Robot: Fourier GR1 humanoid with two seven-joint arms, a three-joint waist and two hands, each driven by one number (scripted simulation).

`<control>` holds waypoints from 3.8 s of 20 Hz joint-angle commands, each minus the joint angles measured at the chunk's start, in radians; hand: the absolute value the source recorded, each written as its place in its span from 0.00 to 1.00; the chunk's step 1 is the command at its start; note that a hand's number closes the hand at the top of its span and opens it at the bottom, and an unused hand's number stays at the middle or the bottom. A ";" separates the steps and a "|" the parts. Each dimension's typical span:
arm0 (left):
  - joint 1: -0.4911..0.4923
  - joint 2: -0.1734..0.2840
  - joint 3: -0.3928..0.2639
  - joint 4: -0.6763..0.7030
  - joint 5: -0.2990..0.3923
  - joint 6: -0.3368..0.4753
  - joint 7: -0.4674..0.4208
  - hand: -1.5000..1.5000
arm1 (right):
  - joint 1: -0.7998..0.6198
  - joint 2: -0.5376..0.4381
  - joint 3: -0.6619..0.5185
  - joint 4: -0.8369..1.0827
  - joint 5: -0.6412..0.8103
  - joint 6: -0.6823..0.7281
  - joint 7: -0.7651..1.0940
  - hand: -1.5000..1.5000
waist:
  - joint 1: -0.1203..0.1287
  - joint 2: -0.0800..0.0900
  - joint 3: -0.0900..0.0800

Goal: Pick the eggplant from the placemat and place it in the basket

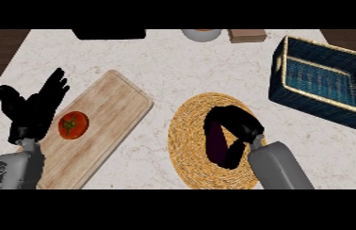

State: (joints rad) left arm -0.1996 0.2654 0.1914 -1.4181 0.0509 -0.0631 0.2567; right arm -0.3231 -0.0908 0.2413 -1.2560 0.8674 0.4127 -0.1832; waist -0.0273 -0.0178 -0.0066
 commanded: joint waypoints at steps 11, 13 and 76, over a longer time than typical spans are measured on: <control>0.018 0.001 0.006 0.015 0.005 -0.013 -0.020 0.50 | 0.376 0.090 0.436 -0.654 -0.094 -0.401 0.726 1.00 | 0.004 0.006 0.007; -0.012 0.012 0.012 0.000 0.009 -0.008 0.009 0.50 | 0.382 0.091 0.483 -0.762 -0.128 -0.480 0.752 1.00 | 0.003 0.003 0.008; -0.015 -0.001 0.019 0.009 0.010 -0.050 -0.010 0.50 | -0.299 -0.335 -0.660 -0.190 -0.121 -0.480 0.662 0.00 | 0.033 0.019 0.007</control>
State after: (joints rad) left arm -0.2135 0.2422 0.1891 -1.3960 0.0321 -0.0827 0.2299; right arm -0.6369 -0.4036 -0.4087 -1.5324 0.7558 -0.0189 0.5394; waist 0.0043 0.0014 0.0001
